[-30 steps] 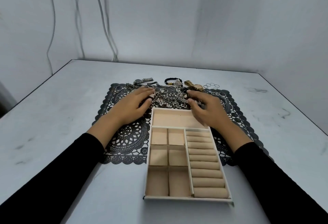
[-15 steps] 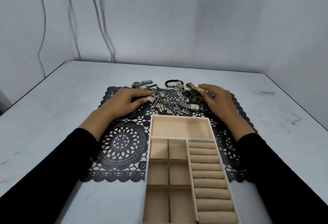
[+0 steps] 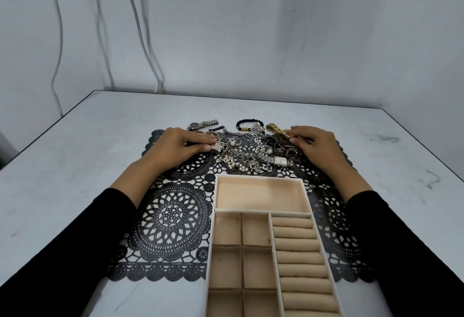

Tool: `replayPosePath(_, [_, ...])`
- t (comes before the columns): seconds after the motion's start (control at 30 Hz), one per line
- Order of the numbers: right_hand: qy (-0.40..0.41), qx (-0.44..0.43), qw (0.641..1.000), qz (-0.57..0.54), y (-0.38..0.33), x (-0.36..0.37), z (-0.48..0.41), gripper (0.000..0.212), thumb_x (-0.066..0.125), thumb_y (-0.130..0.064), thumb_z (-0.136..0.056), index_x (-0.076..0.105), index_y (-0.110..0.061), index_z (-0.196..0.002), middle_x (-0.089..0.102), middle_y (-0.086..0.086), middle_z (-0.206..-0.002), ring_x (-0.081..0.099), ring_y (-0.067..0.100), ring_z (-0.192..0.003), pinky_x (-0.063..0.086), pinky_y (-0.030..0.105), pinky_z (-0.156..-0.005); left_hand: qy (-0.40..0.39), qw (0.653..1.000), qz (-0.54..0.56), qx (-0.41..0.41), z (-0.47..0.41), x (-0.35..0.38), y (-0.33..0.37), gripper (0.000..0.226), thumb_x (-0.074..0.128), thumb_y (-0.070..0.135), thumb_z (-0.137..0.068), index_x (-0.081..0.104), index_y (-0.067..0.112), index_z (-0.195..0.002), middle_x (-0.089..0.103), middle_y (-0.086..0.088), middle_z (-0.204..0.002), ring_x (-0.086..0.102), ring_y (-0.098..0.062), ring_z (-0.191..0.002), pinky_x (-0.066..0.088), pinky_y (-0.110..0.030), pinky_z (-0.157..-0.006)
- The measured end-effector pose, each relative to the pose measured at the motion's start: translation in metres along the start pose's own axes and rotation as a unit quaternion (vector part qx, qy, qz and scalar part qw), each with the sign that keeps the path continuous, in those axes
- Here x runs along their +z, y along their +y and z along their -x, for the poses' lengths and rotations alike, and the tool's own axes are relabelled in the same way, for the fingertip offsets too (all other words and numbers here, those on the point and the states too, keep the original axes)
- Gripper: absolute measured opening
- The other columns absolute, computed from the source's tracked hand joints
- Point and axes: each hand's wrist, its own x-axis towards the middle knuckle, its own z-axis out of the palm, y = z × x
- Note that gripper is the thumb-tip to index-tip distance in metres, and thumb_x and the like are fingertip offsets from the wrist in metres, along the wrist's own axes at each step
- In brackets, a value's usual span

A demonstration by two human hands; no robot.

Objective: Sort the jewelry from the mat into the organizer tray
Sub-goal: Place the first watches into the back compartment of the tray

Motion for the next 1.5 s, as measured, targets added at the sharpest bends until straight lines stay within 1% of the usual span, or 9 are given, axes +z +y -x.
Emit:
replayPosePath(0.27, [-0.028, 0.021, 0.999, 0.015, -0.004, -0.003, -0.002, 0.026, 0.064, -0.016, -0.09, 0.07, -0.024, -0.113, 0.067, -0.008, -0.113, 0.053, 0.002, -0.104, 0.027, -0.009, -0.075, -0.017, 1.0, -0.001, 0.007, -0.003, 0.0, 0.001, 0.031, 0.079, 0.018, -0.08, 0.074, 0.035, -0.105, 0.069, 0.02, -0.109, 0.06, 0.009, -0.11, 0.043, -0.021, -0.105])
replayPosePath(0.4, [-0.017, 0.006, 1.0, 0.012, -0.004, -0.001, -0.004, 0.025, 0.064, -0.011, -0.089, 0.072, -0.021, -0.111, 0.069, -0.003, -0.115, 0.057, 0.008, -0.109, 0.033, 0.003, -0.084, -0.001, 1.0, -0.007, 0.009, -0.003, 0.001, 0.001, 0.027, 0.078, 0.021, -0.081, 0.074, 0.037, -0.103, 0.071, 0.017, -0.109, 0.062, 0.006, -0.108, 0.046, -0.026, -0.104])
replayPosePath(0.53, [0.012, -0.002, 0.999, -0.044, -0.003, 0.0, -0.004, 0.026, 0.064, -0.004, -0.088, 0.073, -0.017, -0.108, 0.068, 0.0, -0.114, 0.058, 0.009, -0.107, 0.035, -0.004, -0.083, 0.027, 0.999, -0.01, 0.017, -0.003, 0.002, 0.003, 0.022, 0.074, 0.026, -0.086, 0.075, 0.036, -0.105, 0.074, 0.017, -0.103, 0.064, 0.003, -0.105, 0.049, -0.028, -0.099])
replayPosePath(0.63, [0.023, -0.007, 0.995, -0.092, -0.002, 0.0, -0.002, 0.025, 0.063, -0.002, -0.088, 0.074, -0.017, -0.105, 0.068, -0.002, -0.113, 0.06, 0.007, -0.107, 0.046, 0.017, -0.097, 0.048, 0.998, -0.004, 0.026, -0.002, 0.003, 0.005, 0.019, 0.07, 0.025, -0.089, 0.075, 0.034, -0.106, 0.073, 0.018, -0.104, 0.064, 0.004, -0.104, 0.049, -0.024, -0.096])
replayPosePath(0.73, [0.025, -0.005, 0.992, -0.122, 0.0, 0.0, -0.002, 0.026, 0.063, -0.001, -0.088, 0.074, -0.019, -0.103, 0.068, -0.003, -0.113, 0.062, 0.009, -0.107, 0.051, 0.031, -0.096, 0.07, 0.997, 0.015, 0.027, -0.003, 0.006, 0.01, 0.019, 0.067, 0.022, -0.092, 0.074, 0.03, -0.107, 0.074, 0.015, -0.101, 0.066, 0.006, -0.095, 0.048, -0.019, -0.088])
replayPosePath(0.93, [0.028, -0.005, 0.989, -0.144, 0.003, 0.001, -0.002, 0.026, 0.064, -0.001, -0.088, 0.074, -0.021, -0.102, 0.067, -0.004, -0.115, 0.06, 0.007, -0.112, 0.051, 0.03, -0.096, 0.093, 0.993, 0.073, 0.019, -0.002, 0.008, 0.019, 0.016, 0.063, 0.023, -0.094, 0.068, 0.033, -0.106, 0.074, 0.008, -0.085, 0.066, -0.004, -0.076, 0.048, -0.017, -0.072])
replayPosePath(1.07, [0.031, 0.002, 0.989, -0.144, 0.002, 0.002, -0.001, 0.024, 0.064, -0.002, -0.088, 0.075, -0.018, -0.103, 0.068, -0.005, -0.113, 0.06, 0.006, -0.112, 0.05, 0.029, -0.098, 0.077, 0.99, 0.116, 0.012, -0.003, 0.008, 0.015, 0.01, 0.058, 0.018, -0.097, 0.056, 0.026, -0.103, 0.065, 0.013, -0.07, 0.041, -0.014, -0.058, 0.036, -0.025, -0.058])
replayPosePath(1.23, [0.031, -0.005, 0.99, -0.138, 0.003, 0.002, -0.001, 0.024, 0.064, -0.003, -0.088, 0.074, -0.018, -0.103, 0.068, -0.001, -0.115, 0.06, 0.007, -0.111, 0.048, 0.018, -0.095, 0.06, 0.987, 0.146, 0.006, -0.003, 0.006, 0.014, 0.009, 0.056, 0.008, -0.097, 0.055, 0.017, -0.097, 0.062, 0.013, -0.069, 0.04, -0.01, -0.058, 0.034, -0.019, -0.055])
replayPosePath(1.5, [0.023, -0.001, 0.99, -0.141, 0.005, 0.003, -0.002, 0.025, 0.063, -0.001, -0.089, 0.074, -0.018, -0.103, 0.067, 0.0, -0.116, 0.06, 0.009, -0.112, 0.047, 0.029, -0.101, 0.048, 0.988, 0.147, 0.008, -0.004, 0.004, 0.014, 0.02, 0.053, -0.002, -0.095, 0.054, 0.017, -0.088, 0.056, 0.004, -0.074, 0.036, -0.002, -0.051, 0.031, -0.015, -0.05])
